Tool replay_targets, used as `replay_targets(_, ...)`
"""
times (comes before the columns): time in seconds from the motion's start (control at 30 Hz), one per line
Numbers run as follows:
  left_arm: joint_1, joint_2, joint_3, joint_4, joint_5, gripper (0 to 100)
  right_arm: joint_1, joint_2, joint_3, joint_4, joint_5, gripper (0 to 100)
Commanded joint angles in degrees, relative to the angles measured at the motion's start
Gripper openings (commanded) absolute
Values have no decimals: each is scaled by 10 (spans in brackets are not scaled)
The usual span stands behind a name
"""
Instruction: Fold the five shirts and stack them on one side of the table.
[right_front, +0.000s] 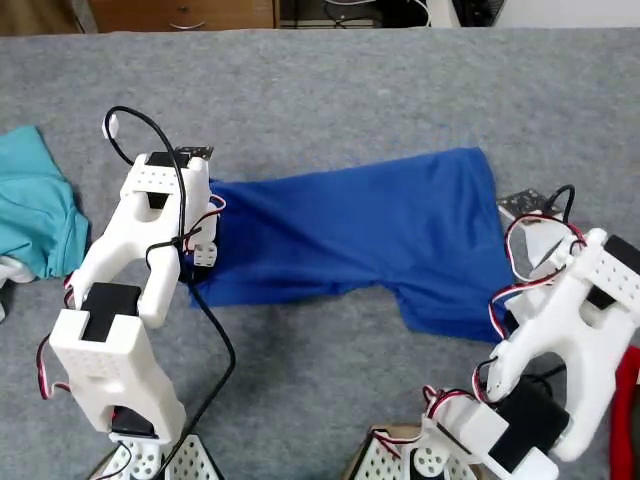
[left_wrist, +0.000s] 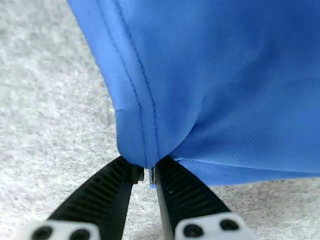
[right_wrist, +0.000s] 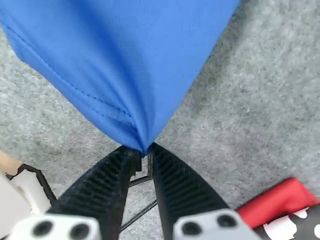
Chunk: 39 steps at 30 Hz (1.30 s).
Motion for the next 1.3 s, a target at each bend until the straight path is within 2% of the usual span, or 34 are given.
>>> replay_targets(0.0, -8, -29, -3, -4, -3, 19, 15, -27, 10, -7, 11, 5)
replay_targets(0.2, -8, -29, -2, 0, -3, 19, 15, -27, 65, -52, 22, 5)
replay_targets(0.57, -8, -29, -3, 26, -17, 19, 14, -27, 71, -88, 24, 11)
replay_targets(0.63, -8, -29, -3, 28, -21, 20, 13, -28, 71, -84, 25, 48)
replay_targets(0.7, -8, -32, -3, 28, -45, 39, 12, -31, 71, -68, 47, 133)
replay_targets(0.77, -9, -33, -3, 29, -40, 100, 12, -31, 67, -53, 64, 223)
replay_targets(0.83, -9, -33, -6, 39, -40, 158, 12, -31, 66, -51, 70, 270)
replay_targets(1.1, -9, -33, -62, 130, -47, 175, 11, -32, 0, -11, 69, 251)
replay_targets(1.17, -10, -33, -95, 166, -47, 174, 9, -32, -43, 4, 61, 207)
replay_targets(1.27, -18, -34, -144, 203, -49, 133, -9, -32, -99, 34, 57, 64)
